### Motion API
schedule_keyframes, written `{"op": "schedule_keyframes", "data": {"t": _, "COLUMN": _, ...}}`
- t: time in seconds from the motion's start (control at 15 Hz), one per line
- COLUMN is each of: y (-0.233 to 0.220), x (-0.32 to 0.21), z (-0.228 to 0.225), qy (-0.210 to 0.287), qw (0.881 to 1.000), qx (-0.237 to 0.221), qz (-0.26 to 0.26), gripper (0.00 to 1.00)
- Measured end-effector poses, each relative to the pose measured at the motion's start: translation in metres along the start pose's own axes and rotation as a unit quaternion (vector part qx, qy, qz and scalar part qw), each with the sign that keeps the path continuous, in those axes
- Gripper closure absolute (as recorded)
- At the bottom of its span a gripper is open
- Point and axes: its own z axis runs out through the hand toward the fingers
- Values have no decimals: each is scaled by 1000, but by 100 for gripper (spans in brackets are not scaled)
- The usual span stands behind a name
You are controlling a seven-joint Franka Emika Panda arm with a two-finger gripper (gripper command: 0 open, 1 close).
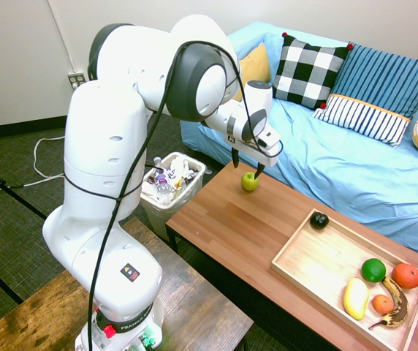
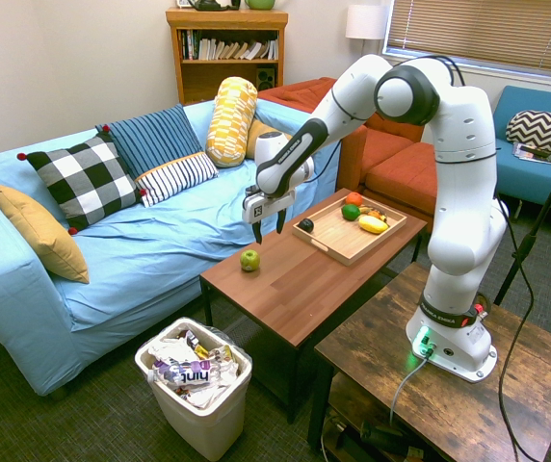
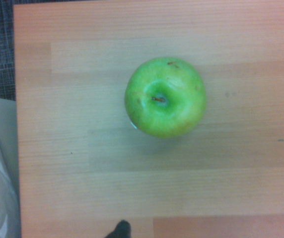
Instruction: Put the apple in the tray
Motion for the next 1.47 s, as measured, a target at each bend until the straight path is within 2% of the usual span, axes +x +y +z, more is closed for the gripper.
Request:
{"op": "schedule_keyframes", "data": {"t": 0.4, "y": -40, "x": 18, "z": 64, "qy": -5, "qw": 1000, "qx": -14, "qz": 6, "gripper": 0}}
{"op": "schedule_keyframes", "data": {"t": 0.73, "y": -52, "x": 32, "z": 102, "qy": -12, "qw": 999, "qx": -30, "qz": 13, "gripper": 0}}
{"op": "schedule_keyframes", "data": {"t": 0.8, "y": -54, "x": 33, "z": 107, "qy": -14, "qw": 999, "qx": -32, "qz": 15, "gripper": 100}}
{"op": "schedule_keyframes", "data": {"t": 1.47, "y": -65, "x": 37, "z": 114, "qy": -22, "qw": 999, "qx": -29, "qz": 24, "gripper": 100}}
